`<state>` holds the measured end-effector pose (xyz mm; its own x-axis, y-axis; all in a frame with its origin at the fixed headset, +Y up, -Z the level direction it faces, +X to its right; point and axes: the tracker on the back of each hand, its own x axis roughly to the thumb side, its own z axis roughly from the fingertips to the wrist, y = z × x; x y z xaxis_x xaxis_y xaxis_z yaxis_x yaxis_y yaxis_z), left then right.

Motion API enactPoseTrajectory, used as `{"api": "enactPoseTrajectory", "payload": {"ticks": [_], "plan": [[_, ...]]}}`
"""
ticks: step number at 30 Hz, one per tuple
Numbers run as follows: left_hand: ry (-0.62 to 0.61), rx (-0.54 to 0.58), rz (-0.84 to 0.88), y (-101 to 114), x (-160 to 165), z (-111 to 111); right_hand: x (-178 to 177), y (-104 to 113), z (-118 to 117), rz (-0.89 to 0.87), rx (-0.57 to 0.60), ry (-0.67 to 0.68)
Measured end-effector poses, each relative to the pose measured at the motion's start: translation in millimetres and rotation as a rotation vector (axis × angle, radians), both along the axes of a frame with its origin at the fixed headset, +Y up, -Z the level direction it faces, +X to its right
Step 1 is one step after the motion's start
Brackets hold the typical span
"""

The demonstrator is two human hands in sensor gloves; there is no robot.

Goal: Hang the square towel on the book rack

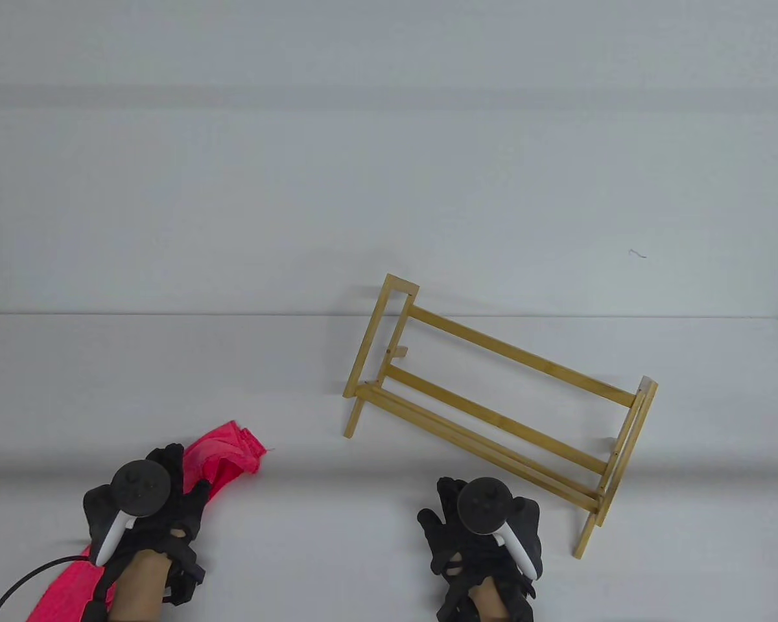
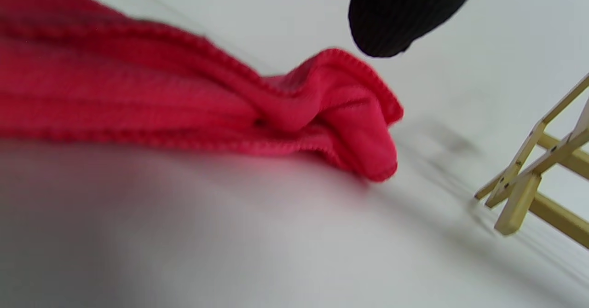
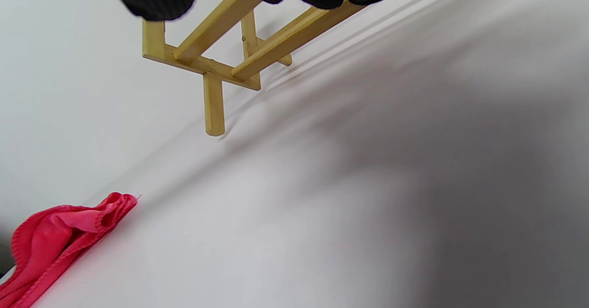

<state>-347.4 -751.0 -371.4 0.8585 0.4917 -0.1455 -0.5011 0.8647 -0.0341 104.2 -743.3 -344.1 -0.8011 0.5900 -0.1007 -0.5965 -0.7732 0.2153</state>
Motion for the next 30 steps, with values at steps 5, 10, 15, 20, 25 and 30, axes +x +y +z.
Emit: {"api": "enactPoseTrajectory", "payload": {"ticks": [5,10,15,20,25,30], "plan": [[-0.009,-0.079,-0.004,-16,0,-3,0,0,0,-0.005,-0.003,0.002],[0.011,-0.176,-0.052,-30,-4,-8,0,1,0,-0.008,-0.002,0.001],[0.030,-0.182,-0.133,-30,2,-11,-1,1,-1,-0.002,-0.006,0.005],[0.037,-0.197,-0.199,-29,8,-12,-1,1,0,-0.001,-0.009,0.006],[0.002,-0.187,-0.307,-25,18,-13,-1,1,0,0.001,-0.013,0.008],[-0.039,-0.122,-0.413,-19,31,-11,-2,1,-1,0.010,-0.018,0.009]]}}
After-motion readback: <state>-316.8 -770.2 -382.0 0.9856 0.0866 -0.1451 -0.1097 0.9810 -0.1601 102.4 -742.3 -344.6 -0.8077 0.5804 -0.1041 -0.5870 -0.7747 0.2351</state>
